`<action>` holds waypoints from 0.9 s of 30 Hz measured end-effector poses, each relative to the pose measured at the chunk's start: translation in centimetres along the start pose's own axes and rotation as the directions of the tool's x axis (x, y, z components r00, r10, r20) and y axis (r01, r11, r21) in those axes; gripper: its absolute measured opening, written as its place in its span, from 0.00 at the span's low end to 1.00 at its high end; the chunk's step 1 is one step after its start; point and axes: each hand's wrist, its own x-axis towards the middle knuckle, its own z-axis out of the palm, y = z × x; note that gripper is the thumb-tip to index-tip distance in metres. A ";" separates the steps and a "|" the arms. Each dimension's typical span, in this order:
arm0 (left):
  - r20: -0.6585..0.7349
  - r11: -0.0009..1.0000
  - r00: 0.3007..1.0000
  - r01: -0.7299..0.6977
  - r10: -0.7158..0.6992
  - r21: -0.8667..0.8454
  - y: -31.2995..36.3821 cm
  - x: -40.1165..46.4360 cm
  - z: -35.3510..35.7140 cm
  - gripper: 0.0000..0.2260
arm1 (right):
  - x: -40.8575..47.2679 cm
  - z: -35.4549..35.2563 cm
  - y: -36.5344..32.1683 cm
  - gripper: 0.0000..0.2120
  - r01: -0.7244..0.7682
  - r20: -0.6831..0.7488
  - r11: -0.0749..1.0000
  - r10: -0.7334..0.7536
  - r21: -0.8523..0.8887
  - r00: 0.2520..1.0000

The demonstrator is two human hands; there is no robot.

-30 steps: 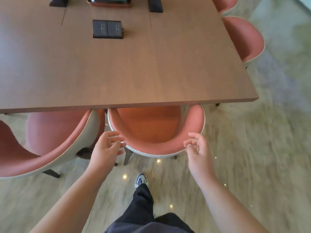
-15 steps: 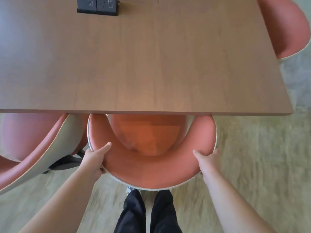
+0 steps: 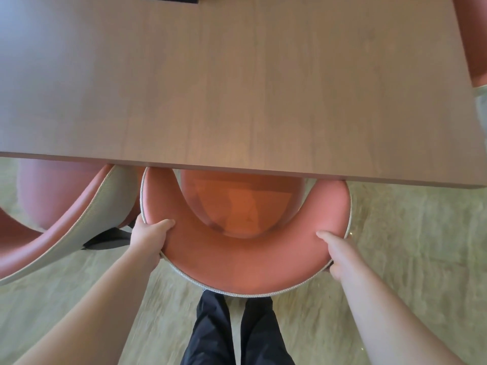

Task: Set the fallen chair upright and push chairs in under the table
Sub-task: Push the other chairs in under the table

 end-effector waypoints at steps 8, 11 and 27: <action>0.005 0.996 0.996 -0.090 0.090 -0.010 -1.1 -0.7 0.0 0.20 | 0.0 -0.9 1.1 0.11 0.160 -0.049 0.987 -0.159 0.022 0.986; 0.018 0.995 0.995 -0.102 0.102 -0.021 -1.8 -1.1 0.6 0.18 | 0.2 -2.1 1.7 0.12 0.200 -0.070 0.978 -0.196 0.056 0.978; 0.043 0.992 0.991 -0.122 0.124 -0.033 -3.2 -3.5 5.5 0.18 | 2.8 -7.1 0.2 0.11 0.265 -0.072 0.963 -0.262 0.039 0.962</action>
